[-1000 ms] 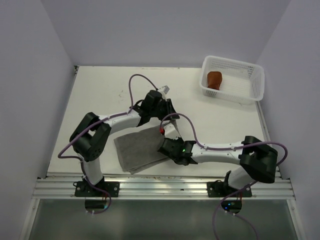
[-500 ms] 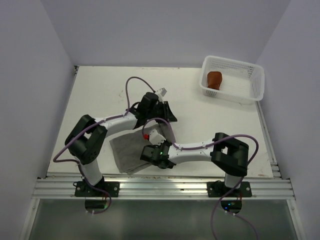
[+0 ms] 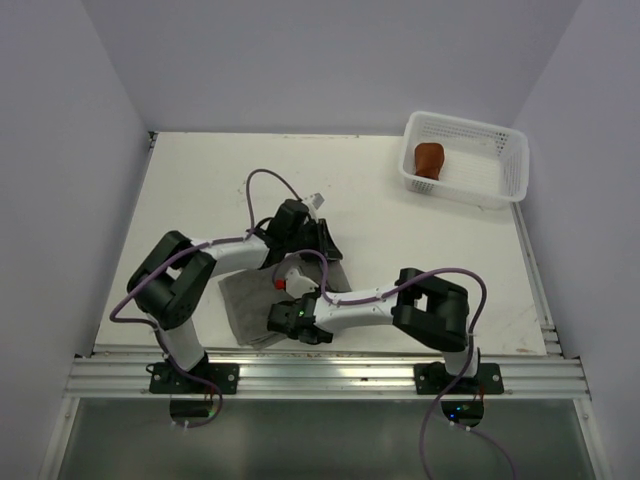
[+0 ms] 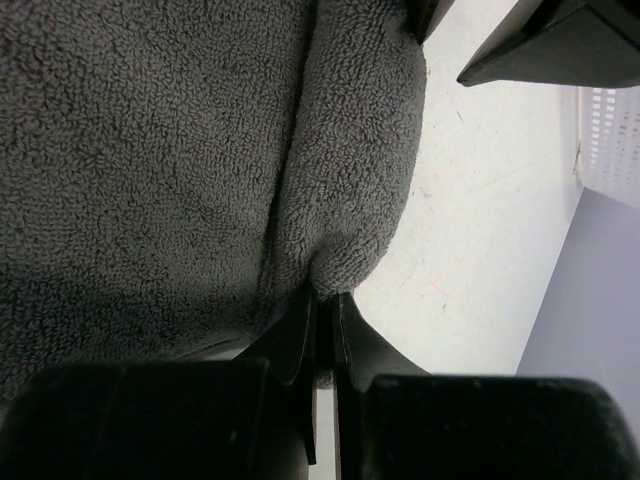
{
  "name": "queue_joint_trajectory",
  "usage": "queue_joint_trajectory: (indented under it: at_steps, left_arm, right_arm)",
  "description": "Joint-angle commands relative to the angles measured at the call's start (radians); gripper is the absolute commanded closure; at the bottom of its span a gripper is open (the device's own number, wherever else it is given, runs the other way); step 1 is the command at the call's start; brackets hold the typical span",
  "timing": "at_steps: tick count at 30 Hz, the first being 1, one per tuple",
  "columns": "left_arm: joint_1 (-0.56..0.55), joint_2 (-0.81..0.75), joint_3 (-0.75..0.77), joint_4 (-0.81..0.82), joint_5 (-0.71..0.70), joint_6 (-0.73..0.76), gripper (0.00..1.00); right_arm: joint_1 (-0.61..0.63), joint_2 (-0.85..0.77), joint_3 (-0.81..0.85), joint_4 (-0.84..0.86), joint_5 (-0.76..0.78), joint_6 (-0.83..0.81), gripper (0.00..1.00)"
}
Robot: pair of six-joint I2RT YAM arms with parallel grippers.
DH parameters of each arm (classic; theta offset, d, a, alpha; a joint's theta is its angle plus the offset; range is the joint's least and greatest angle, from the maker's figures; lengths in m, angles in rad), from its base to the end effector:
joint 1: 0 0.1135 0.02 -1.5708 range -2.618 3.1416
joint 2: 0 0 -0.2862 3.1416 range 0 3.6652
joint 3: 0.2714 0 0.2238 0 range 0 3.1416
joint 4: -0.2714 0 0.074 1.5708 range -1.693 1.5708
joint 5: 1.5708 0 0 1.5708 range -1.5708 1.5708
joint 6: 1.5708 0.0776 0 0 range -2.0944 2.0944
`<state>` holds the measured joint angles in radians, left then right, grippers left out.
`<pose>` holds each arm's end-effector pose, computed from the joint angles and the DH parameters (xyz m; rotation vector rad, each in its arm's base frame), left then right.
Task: Roll the towels
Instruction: Roll the towel
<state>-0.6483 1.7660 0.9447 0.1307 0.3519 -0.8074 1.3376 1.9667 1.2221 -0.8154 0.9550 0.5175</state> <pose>0.2864 -0.2505 0.1838 0.0099 2.4882 -1.1059 0.1381 0.3073 0.1568 -0.9023 2.0917 -0.6972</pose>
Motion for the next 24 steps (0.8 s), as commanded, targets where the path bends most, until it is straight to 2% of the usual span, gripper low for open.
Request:
queue_joint_trajectory:
  at_steps: [1, 12, 15, 19, 24]
  left_arm:
    - [-0.011, -0.051, -0.035, 0.024, -0.024, 0.036, 0.73]
    - [0.002, -0.091, -0.112, 0.01, -0.09, 0.06, 0.73]
    - [0.006, -0.094, -0.141, 0.03, -0.096, 0.053, 0.73]
    - [0.01, -0.086, -0.17, 0.055, -0.094, 0.042, 0.74]
    - [0.012, -0.083, -0.193, 0.075, -0.102, 0.039, 0.74]
  right_arm:
    - [0.006, 0.041, 0.04, 0.012, -0.038, 0.007, 1.0]
    - [0.008, 0.051, 0.06, 0.031, -0.068, 0.006, 1.0]
    - [0.008, 0.031, 0.056, 0.045, -0.085, 0.018, 0.97]
    - [0.008, 0.006, 0.047, 0.061, -0.105, 0.032, 0.91]
    - [0.008, -0.057, 0.021, 0.085, -0.11, 0.058, 0.73]
